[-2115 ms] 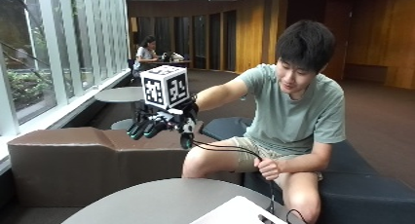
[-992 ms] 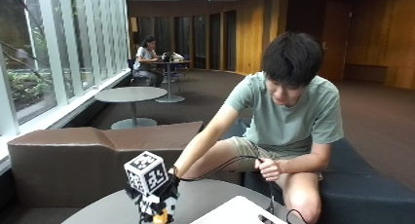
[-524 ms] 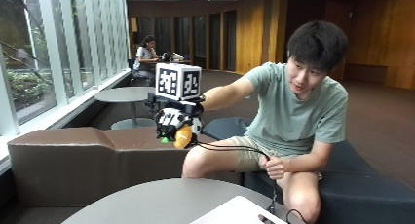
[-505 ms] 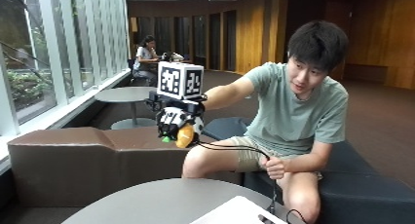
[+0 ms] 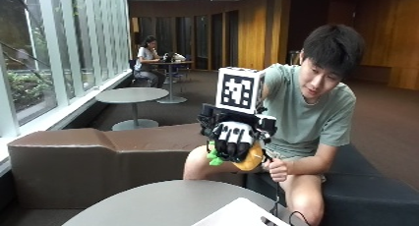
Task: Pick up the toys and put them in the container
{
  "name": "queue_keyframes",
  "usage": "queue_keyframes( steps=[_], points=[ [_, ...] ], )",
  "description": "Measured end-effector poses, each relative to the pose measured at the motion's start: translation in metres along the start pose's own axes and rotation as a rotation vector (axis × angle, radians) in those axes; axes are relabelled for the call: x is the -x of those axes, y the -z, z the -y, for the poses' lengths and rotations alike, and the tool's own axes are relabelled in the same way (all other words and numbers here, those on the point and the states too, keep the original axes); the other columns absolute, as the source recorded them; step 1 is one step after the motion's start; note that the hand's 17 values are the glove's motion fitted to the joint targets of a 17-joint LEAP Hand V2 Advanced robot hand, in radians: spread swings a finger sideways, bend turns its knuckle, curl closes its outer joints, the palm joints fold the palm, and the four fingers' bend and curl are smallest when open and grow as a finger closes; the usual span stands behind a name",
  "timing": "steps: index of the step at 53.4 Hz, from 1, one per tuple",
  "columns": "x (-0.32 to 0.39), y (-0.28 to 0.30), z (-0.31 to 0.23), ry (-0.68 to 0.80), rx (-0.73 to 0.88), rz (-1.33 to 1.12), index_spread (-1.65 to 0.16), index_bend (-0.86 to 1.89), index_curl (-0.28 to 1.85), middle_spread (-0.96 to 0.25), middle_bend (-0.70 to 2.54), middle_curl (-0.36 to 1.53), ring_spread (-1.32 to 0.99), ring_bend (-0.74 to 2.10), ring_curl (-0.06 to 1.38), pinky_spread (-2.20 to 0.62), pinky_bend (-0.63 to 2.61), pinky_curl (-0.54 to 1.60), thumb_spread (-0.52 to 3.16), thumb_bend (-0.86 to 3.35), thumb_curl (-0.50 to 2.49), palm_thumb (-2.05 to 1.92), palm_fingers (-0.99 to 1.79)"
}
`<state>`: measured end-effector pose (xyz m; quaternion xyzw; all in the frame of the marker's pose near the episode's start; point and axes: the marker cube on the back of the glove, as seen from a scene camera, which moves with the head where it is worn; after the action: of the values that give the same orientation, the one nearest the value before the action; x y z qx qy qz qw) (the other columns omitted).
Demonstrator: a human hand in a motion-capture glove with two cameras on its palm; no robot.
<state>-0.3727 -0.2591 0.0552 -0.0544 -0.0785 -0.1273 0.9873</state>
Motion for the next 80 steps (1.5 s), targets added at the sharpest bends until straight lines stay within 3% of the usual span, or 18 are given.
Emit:
queue_keyframes(
  steps=[8, 13, 17, 21, 24, 34, 48, 58, 80],
  points=[
    [0.013, -0.014, 0.008, -0.003, 0.043, -0.037, -0.42, 0.8, 0.97, -0.28, 1.1, 0.88, -0.38, 1.3, 0.7, -0.32, 1.14, 0.57, 0.31, 0.02, 1.03, 0.66, 0.83],
    [0.011, -0.027, 0.004, -0.003, 0.196, -0.061, -0.42, 0.7, 0.99, -0.28, 1.04, 0.87, -0.38, 1.28, 0.69, -0.31, 1.17, 0.58, 0.35, -0.03, 1.03, 0.61, 0.68],
    [0.011, -0.04, 0.002, 0.0, 0.324, -0.083, -0.38, 0.43, 0.96, -0.29, 0.87, 0.83, -0.35, 1.31, 0.7, -0.31, 1.24, 0.59, 0.58, -0.07, 0.99, 0.47, 0.32],
    [0.009, -0.047, -0.001, 0.022, 0.378, -0.089, -0.34, 0.14, 0.84, -0.23, 0.58, 0.72, -0.3, 1.19, 0.66, -0.25, 1.32, 0.59, 0.82, -0.12, 0.86, 0.2, -0.23],
    [0.008, -0.048, -0.003, 0.03, 0.358, -0.074, -0.33, 0.06, 0.72, -0.17, 0.4, 0.64, -0.23, 1.01, 0.58, -0.18, 1.32, 0.55, 0.93, -0.1, 0.78, 0.11, -0.38],
    [0.004, -0.035, -0.01, 0.045, 0.296, -0.025, -0.27, 0.05, 0.52, -0.08, 0.2, 0.53, -0.12, 0.74, 0.46, -0.06, 1.19, 0.47, 1.13, -0.05, 0.6, -0.04, -0.28],
    [-0.003, -0.014, -0.035, 0.067, 0.268, -0.035, -0.25, 0.07, 0.36, -0.04, 0.16, 0.46, -0.09, 0.67, 0.41, -0.03, 1.08, 0.4, 1.27, -0.02, 0.47, -0.01, -0.19],
    [-0.019, 0.008, -0.06, 0.132, 0.208, -0.124, -0.25, 0.1, 0.3, -0.04, 0.17, 0.42, -0.11, 0.67, 0.4, -0.03, 1.01, 0.37, 1.33, 0.0, 0.42, 0.02, -0.14],
    [-0.001, 0.031, -0.098, 0.149, 0.109, 0.052, -0.26, 0.11, 0.25, -0.12, 0.18, 0.38, -0.13, 0.63, 0.38, -0.06, 0.94, 0.35, 1.54, 0.0, 0.34, 0.02, -0.11]
  ],
)
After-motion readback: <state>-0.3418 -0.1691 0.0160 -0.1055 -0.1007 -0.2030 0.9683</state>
